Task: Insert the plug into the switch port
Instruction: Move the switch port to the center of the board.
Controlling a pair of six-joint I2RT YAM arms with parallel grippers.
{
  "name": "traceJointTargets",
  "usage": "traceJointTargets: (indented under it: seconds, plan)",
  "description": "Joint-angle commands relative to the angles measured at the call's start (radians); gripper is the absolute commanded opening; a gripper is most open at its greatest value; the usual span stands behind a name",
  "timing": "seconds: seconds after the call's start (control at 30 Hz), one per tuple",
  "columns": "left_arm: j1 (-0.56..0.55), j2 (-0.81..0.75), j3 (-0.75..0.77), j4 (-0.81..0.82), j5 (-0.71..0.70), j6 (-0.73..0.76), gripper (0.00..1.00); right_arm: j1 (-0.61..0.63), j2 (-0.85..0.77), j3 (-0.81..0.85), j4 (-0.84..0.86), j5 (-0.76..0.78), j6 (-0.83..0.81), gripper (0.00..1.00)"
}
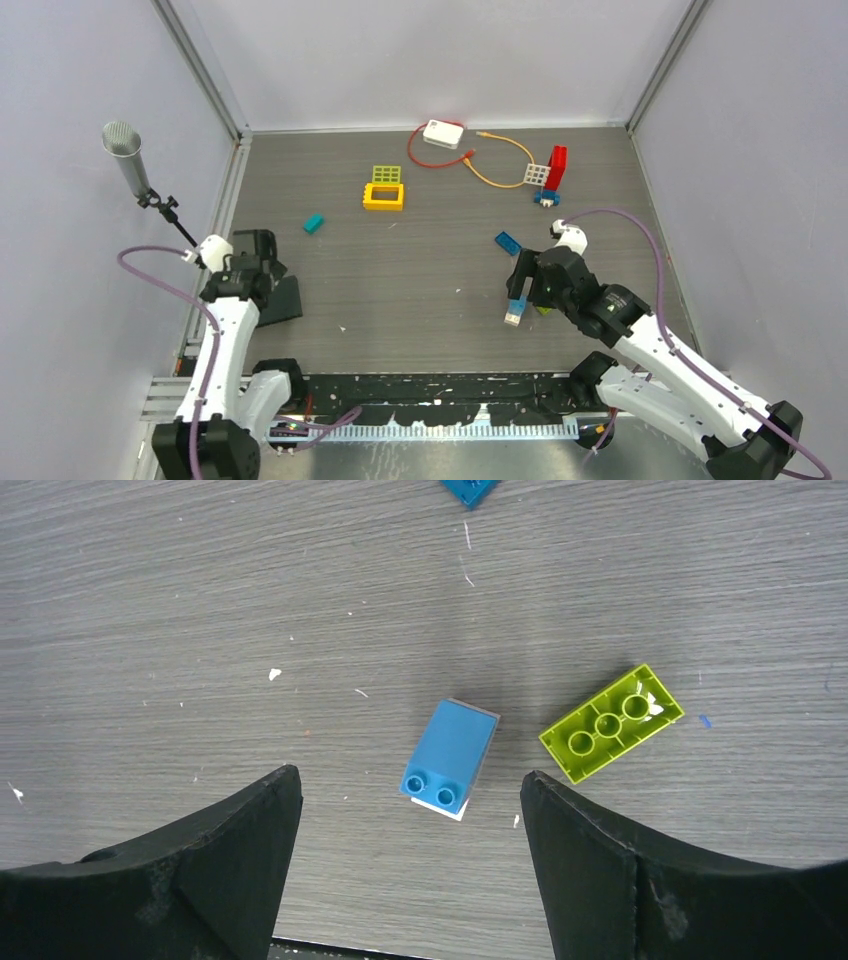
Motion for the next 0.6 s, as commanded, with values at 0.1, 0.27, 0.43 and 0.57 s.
traceJointTargets:
  seconds: [0.1,0.27,0.43,0.57]
  plan:
    - [0.283,-0.028,-0.130,0.180,0.152,0.030,1.00,0.004,0.005,-0.013,0.062,-0.046,-0.030,0.85]
    - [0.406,-0.032,-0.160,0.254,0.181,0.037,1.00,0.004,0.024,-0.009,0.069,-0.064,-0.040,0.85]
    - [0.513,0.054,-0.147,0.330,0.240,0.081,1.00,0.004,-0.011,-0.020,0.081,-0.071,-0.043,0.84]
    - [0.600,0.142,-0.158,0.402,0.318,0.112,1.00,0.003,-0.002,-0.023,0.084,-0.076,-0.044,0.84]
